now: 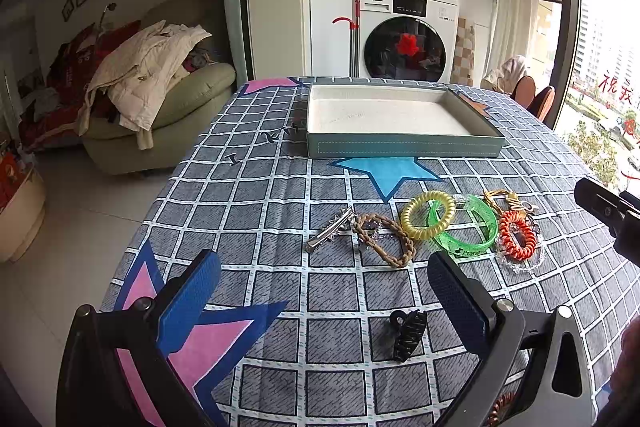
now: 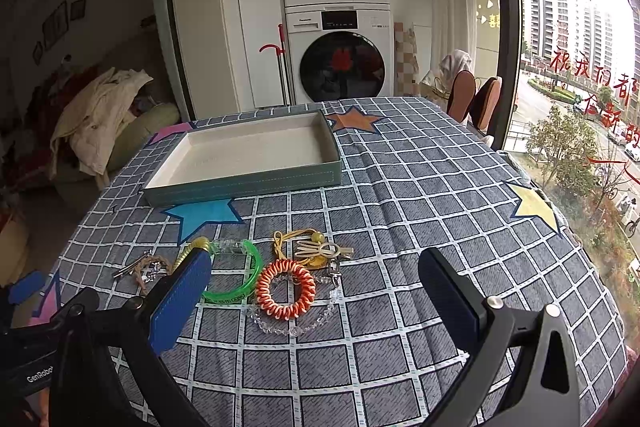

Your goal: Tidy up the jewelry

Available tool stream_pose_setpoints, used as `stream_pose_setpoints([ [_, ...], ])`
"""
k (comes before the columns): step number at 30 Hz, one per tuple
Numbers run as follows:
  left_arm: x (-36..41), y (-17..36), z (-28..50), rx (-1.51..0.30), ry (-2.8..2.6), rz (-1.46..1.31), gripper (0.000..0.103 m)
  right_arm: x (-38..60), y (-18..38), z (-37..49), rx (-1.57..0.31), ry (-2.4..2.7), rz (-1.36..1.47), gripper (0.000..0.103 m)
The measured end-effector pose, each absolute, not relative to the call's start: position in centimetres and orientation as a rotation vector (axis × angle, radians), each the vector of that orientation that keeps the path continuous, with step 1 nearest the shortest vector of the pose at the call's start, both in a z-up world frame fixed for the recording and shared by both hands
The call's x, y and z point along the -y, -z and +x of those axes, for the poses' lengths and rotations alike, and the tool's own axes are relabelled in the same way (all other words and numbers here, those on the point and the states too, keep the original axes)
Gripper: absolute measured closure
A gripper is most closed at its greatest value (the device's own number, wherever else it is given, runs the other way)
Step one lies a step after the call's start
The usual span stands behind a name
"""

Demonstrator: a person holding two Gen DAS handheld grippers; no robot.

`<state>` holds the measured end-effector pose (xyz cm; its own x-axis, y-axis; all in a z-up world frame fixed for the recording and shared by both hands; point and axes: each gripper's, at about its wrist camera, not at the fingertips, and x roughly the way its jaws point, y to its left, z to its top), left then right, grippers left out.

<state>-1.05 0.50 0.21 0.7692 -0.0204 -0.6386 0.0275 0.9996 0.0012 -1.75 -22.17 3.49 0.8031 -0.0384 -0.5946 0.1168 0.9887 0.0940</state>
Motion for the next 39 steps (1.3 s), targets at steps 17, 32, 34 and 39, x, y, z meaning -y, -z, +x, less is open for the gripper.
stream_pose_setpoints([
  [17,-0.3,-0.1,-1.1,-0.697,0.029,0.016,0.0,22.1,-3.5,-1.8,-0.631,0.082,0.13,0.0],
  [32,-0.1,1.0,-0.8,-0.753,0.064,0.034,0.0,22.2,-2.8,-1.6,-0.666,0.071,0.122,0.0],
  [34,-0.2,1.7,-0.6,-0.786,0.077,0.033,0.0,22.4,-2.1,-1.5,-0.699,0.074,0.114,0.0],
  [39,-0.2,3.4,-0.2,-0.872,0.127,0.017,0.0,23.5,0.2,-0.8,-0.822,0.101,0.115,0.0],
])
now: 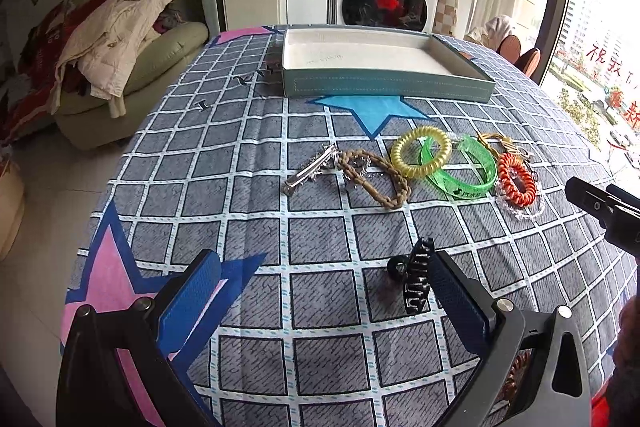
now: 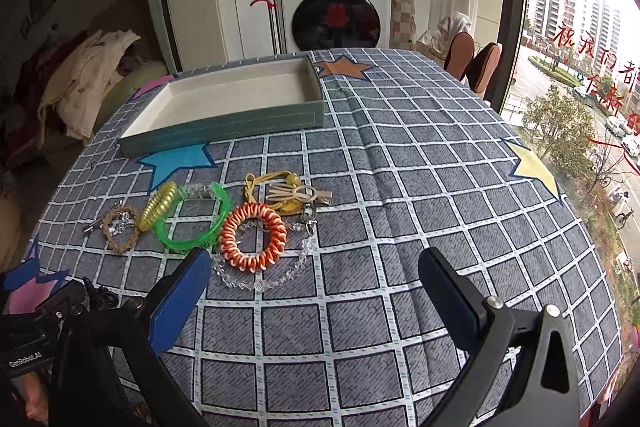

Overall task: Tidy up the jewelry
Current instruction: 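Grasp the black claw clip with the left gripper while the right grasps the orange coil bracelet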

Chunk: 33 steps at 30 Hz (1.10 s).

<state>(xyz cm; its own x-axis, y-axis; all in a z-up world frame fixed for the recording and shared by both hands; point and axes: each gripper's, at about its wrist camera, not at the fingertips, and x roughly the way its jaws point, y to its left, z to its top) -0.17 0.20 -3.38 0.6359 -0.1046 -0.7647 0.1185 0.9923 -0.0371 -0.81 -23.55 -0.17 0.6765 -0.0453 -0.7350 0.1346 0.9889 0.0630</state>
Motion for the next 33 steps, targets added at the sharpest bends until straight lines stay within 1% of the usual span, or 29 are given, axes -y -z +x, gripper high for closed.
stream_pose_setpoints([
  [4,0.3,3.6,-0.1,-0.886,0.157,0.019,0.0,24.4,1.4,0.1,-0.883,0.101,0.17,0.0],
  [8,0.6,3.3,0.1,-0.883,0.17,0.022,0.0,24.6,1.7,1.0,-0.903,0.1,0.187,0.001],
  [10,0.8,3.2,0.2,-0.881,0.18,0.027,0.0,24.5,1.6,1.5,-0.903,0.088,0.174,0.01],
  [11,1.0,3.2,0.2,-0.883,0.184,0.031,0.0,24.2,1.5,1.7,-0.907,0.081,0.163,0.012],
  [12,1.2,3.2,0.3,-0.883,0.189,0.038,0.0,24.0,1.5,2.0,-0.909,0.069,0.152,0.018],
  [13,1.5,3.3,0.2,-0.884,0.194,0.046,0.0,23.8,1.5,2.3,-0.913,0.054,0.141,0.026],
  [14,1.8,3.4,0.2,-0.889,0.2,0.057,0.0,23.5,1.6,2.6,-0.922,0.041,0.131,0.03],
  [16,2.2,3.6,0.2,-0.898,0.207,0.072,0.0,23.1,1.9,3.2,-0.935,0.015,0.115,0.044],
  [19,2.6,3.7,0.1,-0.899,0.211,0.082,0.0,22.4,2.3,4.0,-0.949,-0.017,0.084,0.056],
  [20,2.7,3.7,0.1,-0.897,0.211,0.086,0.005,22.1,2.5,4.1,-0.951,-0.029,0.069,0.058],
  [21,2.9,3.8,0.1,-0.905,0.214,0.094,0.013,21.8,2.7,4.3,-0.956,-0.036,0.053,0.062],
  [22,3.0,4.0,0.2,-0.915,0.219,0.098,0.017,21.6,2.9,4.5,-0.967,-0.041,0.043,0.066],
  [23,3.0,4.1,0.2,-0.92,0.219,0.099,0.019,21.5,3.2,4.6,-0.98,-0.048,0.043,0.068],
  [25,3.0,4.5,0.2,-0.931,0.221,0.101,0.036,21.4,3.3,4.6,-0.982,-0.055,0.048,0.072],
  [26,3.0,4.5,0.2,-0.931,0.226,0.099,0.038,21.4,3.4,4.7,-0.992,-0.058,0.053,0.075],
  [28,3.1,4.5,0.1,-0.916,0.232,0.109,0.066,21.5,3.7,4.7,-0.998,-0.06,0.066,0.09],
  [33,2.1,4.4,0.2,-0.924,0.286,0.047,0.066,22.1,3.2,4.1,-0.977,-0.063,0.105,0.09],
])
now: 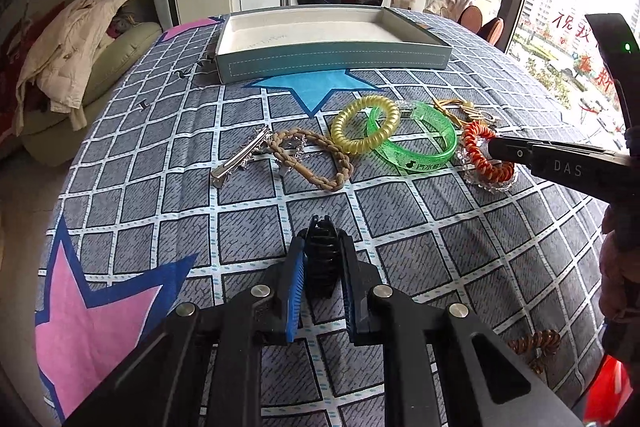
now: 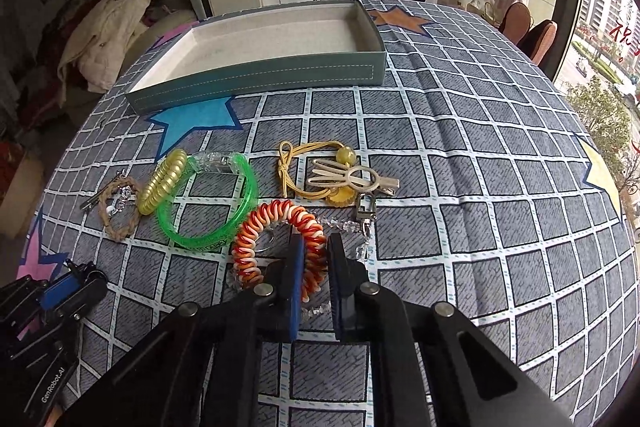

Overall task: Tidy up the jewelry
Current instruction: 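Grasp the black claw clip with the left gripper while the right grasps the orange coil bracelet, then carry the claw clip and coil bracelet with both grippers into the white tray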

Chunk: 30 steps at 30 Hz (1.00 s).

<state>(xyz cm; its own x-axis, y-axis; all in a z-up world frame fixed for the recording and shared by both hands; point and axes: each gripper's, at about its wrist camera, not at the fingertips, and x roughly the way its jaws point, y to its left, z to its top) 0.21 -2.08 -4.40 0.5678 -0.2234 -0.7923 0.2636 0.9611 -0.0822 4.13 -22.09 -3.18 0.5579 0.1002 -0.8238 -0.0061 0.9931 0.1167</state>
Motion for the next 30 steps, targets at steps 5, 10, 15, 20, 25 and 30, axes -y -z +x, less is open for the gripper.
stream_pose_setpoints([
  [5,0.4,4.0,0.8,-0.949,0.314,-0.046,0.066,22.9,2.2,3.8,-0.961,-0.072,0.16,0.09],
  [10,-0.6,3.0,1.8,-0.958,0.324,-0.083,0.066,23.6,0.9,4.1,-0.939,-0.08,0.191,0.09],
  [15,-0.8,0.9,3.8,-0.939,0.343,-0.085,0.066,23.5,-0.7,5.6,-0.92,-0.101,0.205,0.09],
  [20,-0.8,-2.1,7.4,-0.896,0.355,-0.093,0.066,23.5,-2.3,8.4,-0.904,-0.114,0.2,0.09],
  [25,-0.6,-4.1,12.1,-0.858,0.34,-0.069,0.066,23.5,-3.5,12.4,-0.901,-0.13,0.201,0.09],
  [30,0.3,-4.6,17.2,-0.848,0.324,-0.03,0.066,23.2,-3.5,17.4,-0.922,-0.132,0.205,0.09],
])
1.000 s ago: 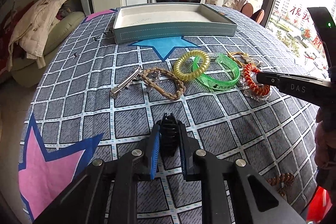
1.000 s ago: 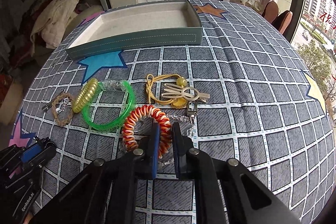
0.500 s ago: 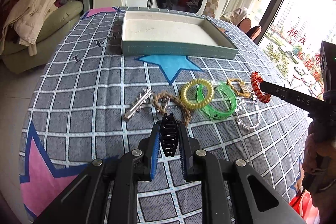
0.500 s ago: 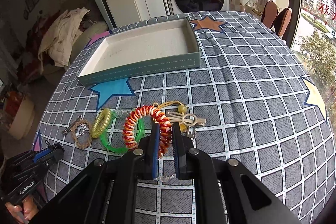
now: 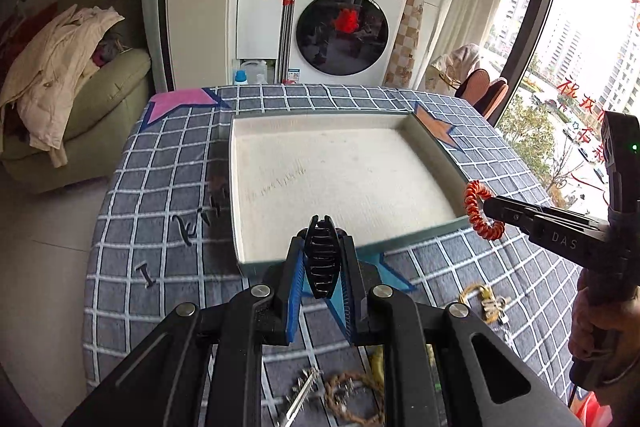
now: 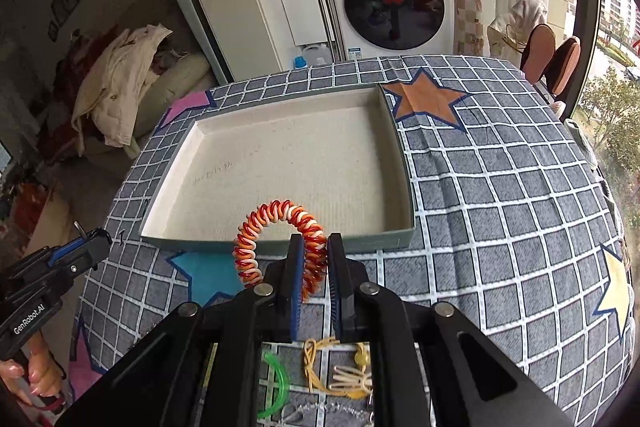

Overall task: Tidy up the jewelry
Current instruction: 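Carry the claw clip and coil bracelet with both grippers into the white tray, then open both grippers to drop the clip and bracelet in the tray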

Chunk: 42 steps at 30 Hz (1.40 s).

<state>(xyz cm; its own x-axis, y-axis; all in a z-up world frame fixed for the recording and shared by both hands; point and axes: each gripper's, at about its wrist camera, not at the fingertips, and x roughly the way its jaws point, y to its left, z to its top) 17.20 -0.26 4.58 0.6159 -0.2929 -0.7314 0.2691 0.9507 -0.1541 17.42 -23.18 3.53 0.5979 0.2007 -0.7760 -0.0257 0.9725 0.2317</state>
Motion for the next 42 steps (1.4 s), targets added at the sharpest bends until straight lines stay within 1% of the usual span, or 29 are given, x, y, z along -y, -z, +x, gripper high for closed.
stream_pose_setpoints([
  [4,1.1,-3.5,21.3,-0.876,0.312,-0.037,0.066,22.6,-3.0,21.3,-0.938,-0.125,0.189,0.09],
  [11,2.8,0.3,26.8,-0.936,0.265,-0.017,0.066,22.0,-0.5,26.3,-0.975,-0.1,0.179,0.09],
  [19,4.7,3.6,28.8,-0.985,0.222,0.074,0.066,22.0,2.9,28.5,-1.025,-0.053,0.167,0.09],
  [26,5.8,3.8,28.7,-0.963,0.178,0.158,0.066,21.8,3.8,28.4,-1.03,-0.034,0.147,0.089],
  [27,5.8,3.7,28.8,-0.967,0.171,0.161,0.066,21.8,3.8,28.3,-1.03,-0.035,0.147,0.088],
  [29,5.7,3.6,28.8,-0.968,0.162,0.155,0.066,21.8,3.8,28.2,-1.03,-0.041,0.151,0.078],
  [30,5.6,3.5,28.7,-0.964,0.159,0.149,0.066,21.8,3.7,28.1,-1.03,-0.042,0.154,0.063],
  [31,5.5,3.5,28.6,-0.959,0.157,0.146,0.066,21.9,3.6,27.9,-1.027,-0.043,0.16,0.054],
  [32,5.5,3.4,28.6,-0.956,0.153,0.148,0.066,21.9,3.4,27.7,-1.019,-0.045,0.164,0.054],
  [33,5.5,3.3,28.5,-0.953,0.15,0.151,0.051,22.0,3.2,27.5,-1.01,-0.049,0.168,0.054],
  [34,5.4,3.2,28.4,-0.949,0.146,0.151,0.012,22.0,2.9,27.2,-1.003,-0.052,0.172,0.054],
  [35,5.2,3.0,28.3,-0.938,0.134,0.146,0.0,22.1,2.6,27.0,-0.995,-0.053,0.177,0.053],
  [37,4.9,2.3,27.9,-0.9,0.127,0.135,0.0,22.3,1.9,26.4,-0.98,-0.05,0.189,0.053],
  [42,4.7,0.8,27.1,-0.88,0.133,0.128,0.0,22.8,0.3,24.7,-0.95,-0.05,0.214,0.053],
])
